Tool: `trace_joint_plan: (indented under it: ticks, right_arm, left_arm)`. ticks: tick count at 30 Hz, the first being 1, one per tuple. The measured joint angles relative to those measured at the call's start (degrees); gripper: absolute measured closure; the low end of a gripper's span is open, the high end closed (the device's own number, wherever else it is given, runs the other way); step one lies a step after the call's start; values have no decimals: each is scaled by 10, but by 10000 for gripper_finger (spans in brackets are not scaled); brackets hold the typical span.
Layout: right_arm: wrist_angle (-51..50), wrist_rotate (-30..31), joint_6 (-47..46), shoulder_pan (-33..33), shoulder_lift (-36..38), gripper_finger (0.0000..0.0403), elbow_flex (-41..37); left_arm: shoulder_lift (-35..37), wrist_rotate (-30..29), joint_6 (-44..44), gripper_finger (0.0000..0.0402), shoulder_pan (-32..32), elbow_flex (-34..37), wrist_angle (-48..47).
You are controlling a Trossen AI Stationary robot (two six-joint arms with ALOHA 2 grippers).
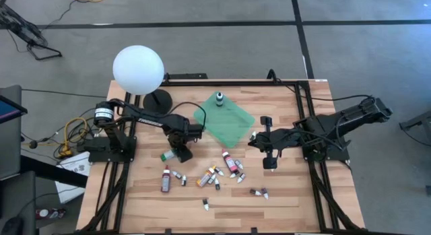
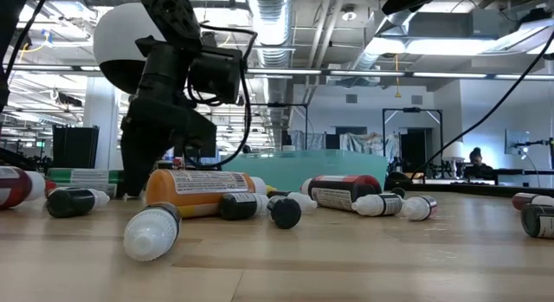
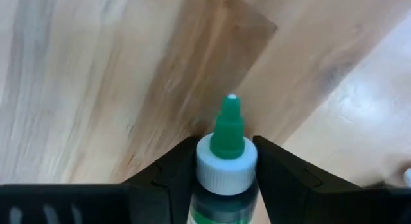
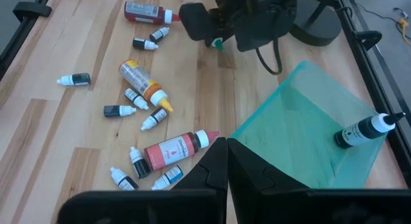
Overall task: Pick & Place food coloring
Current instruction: Put the large green food coloring bottle into the green bin
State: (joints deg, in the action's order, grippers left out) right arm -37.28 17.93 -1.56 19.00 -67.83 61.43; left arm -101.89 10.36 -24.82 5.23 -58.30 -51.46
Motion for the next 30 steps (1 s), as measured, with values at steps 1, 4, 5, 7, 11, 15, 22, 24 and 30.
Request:
trace_joint_plan:
  ticks: [1, 4, 5, 7, 11, 15, 22, 24, 30]
  right_arm:
    - [0, 0, 0, 0, 0, 403, 0]
    - [0, 0, 0, 0, 0, 403, 0]
    - [0, 0, 0, 0, 0, 403, 0]
    - [0, 0, 0, 0, 0, 403, 0]
    - [0, 0, 0, 0, 0, 403, 0]
    - [0, 0, 0, 0, 0, 403, 0]
    - [0, 0, 0, 0, 0, 403, 0]
    - [0, 0, 0, 0, 0, 403, 0]
    - [0, 1, 0, 0, 0, 403, 0]
  left_arm:
    - [0, 0, 11, 255, -2, 0, 1]
    - [0, -1, 38, 254, -9, 0, 5]
    - [0, -1, 45, 254, -11, 0, 7]
    - [0, -1, 51, 254, -15, 0, 10]
    - [0, -3, 56, 254, -19, 0, 12]
    - [0, -4, 68, 253, -19, 0, 12]
    - [0, 7, 73, 253, -19, -1, 11]
    - [0, 12, 73, 253, -19, -1, 10]
    - [-2, 13, 72, 253, -19, -1, -18]
